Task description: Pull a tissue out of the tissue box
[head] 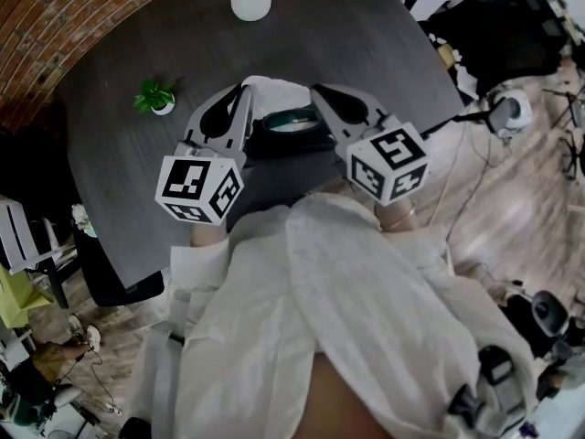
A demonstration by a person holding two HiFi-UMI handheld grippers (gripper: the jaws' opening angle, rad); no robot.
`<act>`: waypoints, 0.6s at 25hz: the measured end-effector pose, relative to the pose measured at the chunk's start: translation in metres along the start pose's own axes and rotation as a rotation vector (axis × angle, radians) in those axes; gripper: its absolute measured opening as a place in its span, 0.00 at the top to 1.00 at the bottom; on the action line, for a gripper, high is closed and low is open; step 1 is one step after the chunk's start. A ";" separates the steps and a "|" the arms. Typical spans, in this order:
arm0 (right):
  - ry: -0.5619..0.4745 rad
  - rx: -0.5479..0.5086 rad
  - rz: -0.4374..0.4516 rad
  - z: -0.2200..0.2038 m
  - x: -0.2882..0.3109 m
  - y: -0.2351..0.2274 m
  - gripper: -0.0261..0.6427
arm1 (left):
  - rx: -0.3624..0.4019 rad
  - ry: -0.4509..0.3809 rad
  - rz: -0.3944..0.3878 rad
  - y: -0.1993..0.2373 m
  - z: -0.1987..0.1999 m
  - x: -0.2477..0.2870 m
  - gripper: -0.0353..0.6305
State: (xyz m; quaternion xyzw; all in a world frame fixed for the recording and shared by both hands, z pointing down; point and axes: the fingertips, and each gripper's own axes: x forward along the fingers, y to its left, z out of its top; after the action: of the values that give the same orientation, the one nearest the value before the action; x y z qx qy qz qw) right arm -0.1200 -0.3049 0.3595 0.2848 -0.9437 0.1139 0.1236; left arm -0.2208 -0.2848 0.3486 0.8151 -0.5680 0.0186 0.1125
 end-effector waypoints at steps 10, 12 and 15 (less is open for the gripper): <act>0.006 -0.006 0.002 -0.001 -0.002 0.004 0.96 | -0.001 0.006 0.007 0.001 -0.002 -0.003 0.93; 0.008 -0.005 0.004 -0.002 -0.002 0.004 0.95 | -0.004 0.006 0.008 0.001 -0.003 -0.003 0.93; 0.011 -0.003 0.007 -0.003 -0.003 0.004 0.96 | -0.008 0.007 0.013 0.001 -0.003 -0.003 0.93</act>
State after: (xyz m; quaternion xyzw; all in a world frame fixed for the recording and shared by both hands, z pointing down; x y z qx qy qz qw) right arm -0.1195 -0.2994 0.3611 0.2808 -0.9442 0.1143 0.1288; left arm -0.2227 -0.2816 0.3512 0.8109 -0.5729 0.0200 0.1175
